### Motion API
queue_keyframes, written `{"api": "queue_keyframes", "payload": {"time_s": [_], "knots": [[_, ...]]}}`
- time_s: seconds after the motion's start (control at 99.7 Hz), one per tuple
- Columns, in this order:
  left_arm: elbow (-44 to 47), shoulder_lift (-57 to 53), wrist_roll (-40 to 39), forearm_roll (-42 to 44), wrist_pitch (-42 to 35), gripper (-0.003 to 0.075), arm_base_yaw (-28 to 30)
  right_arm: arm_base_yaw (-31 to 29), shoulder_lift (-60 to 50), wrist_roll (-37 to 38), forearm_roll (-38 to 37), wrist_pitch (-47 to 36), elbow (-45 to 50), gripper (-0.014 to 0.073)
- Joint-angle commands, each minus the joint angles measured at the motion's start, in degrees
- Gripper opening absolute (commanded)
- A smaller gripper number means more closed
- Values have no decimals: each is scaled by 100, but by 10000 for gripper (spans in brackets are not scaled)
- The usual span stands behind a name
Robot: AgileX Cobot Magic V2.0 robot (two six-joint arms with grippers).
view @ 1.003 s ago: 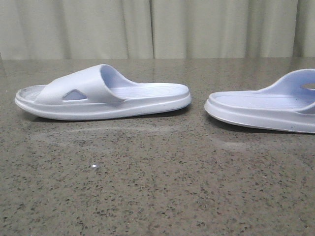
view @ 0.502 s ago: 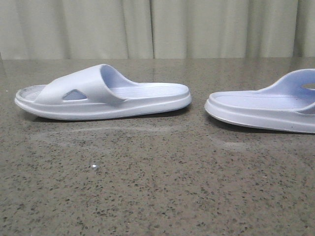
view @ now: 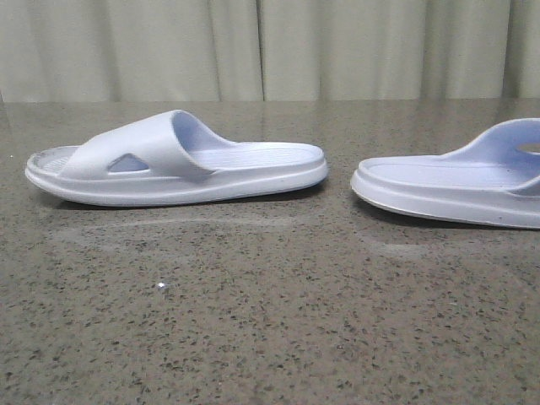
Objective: Insert blue slippers together front up
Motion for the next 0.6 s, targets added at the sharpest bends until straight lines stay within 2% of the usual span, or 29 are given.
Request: {"api": "queue_keyframes", "payload": {"time_s": [0.0,0.592], "knots": [[62,-165,-45,-37,-484,16,32,-3,-127,-25,-54,-457,117,-107],[62,-165,-45,-50,-616,16,32,-3,-127,-25,-54,-458,117,-107]]}}
